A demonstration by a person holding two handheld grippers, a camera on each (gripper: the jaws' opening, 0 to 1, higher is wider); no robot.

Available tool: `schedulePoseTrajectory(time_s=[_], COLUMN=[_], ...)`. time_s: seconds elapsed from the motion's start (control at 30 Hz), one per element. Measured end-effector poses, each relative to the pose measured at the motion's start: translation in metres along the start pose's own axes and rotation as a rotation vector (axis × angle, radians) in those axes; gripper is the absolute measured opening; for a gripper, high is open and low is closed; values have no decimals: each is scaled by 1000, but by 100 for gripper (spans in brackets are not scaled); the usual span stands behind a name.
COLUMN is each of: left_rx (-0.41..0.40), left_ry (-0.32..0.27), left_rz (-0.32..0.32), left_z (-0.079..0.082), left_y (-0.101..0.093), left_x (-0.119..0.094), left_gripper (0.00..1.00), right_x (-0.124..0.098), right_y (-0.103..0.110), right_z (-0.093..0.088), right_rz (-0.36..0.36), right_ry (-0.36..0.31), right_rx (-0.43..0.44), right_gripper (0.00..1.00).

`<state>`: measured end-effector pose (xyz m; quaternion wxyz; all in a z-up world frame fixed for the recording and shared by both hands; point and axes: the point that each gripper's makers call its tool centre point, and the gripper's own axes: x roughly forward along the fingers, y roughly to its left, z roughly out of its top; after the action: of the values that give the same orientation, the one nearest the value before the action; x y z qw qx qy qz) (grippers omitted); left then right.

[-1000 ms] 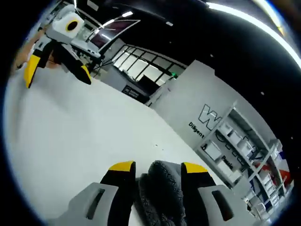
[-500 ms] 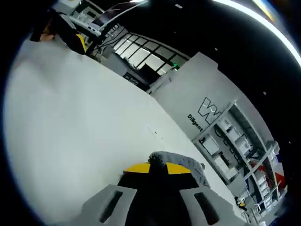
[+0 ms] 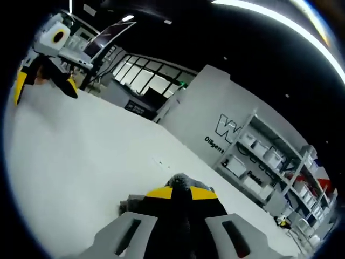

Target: Open the folded towel by lifting each exposed corner and separating the folded layers until the towel lies flat within the target outline without major curled edges

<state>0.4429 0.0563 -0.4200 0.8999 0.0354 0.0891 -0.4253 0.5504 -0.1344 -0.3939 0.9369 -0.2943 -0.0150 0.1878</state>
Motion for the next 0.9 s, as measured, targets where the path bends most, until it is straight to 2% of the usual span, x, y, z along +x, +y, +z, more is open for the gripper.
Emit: schedulePoseTrajectory(time_s=[0.03, 0.23, 0.37, 0.5, 0.57, 0.67, 0.77, 0.9], left_rx=[1, 5, 6, 16, 17, 12, 10, 10], left_ry=[1, 0, 7, 19, 23, 20, 15, 18], left_rz=[0, 1, 9, 7, 8, 10, 11, 13], left_z=[0, -1, -3, -5, -5, -4, -3, -4], left_y=[0, -2, -1, -2, -1, 2, 2, 3], left_x=[0, -1, -1, 0, 0, -1, -1, -1], left_gripper=[91, 91, 91, 91, 91, 91, 91, 91], right_x=[-3, -12, -22, -29, -36, -45, -55, -66], right_y=[-6, -41, -70, -87, -100, -118, -130, -145], right_z=[0, 0, -13, -24, -31, -44, -50, -61], right_rz=[-8, -60, -140, -161, -194, -251, -271, -311], right_ry=[-13, -57, -53, -56, -55, -21, -32, -17], right_rx=[40, 104, 140, 159, 178, 166, 203, 199], right_gripper=[4, 4, 5, 5, 5, 4, 4, 4])
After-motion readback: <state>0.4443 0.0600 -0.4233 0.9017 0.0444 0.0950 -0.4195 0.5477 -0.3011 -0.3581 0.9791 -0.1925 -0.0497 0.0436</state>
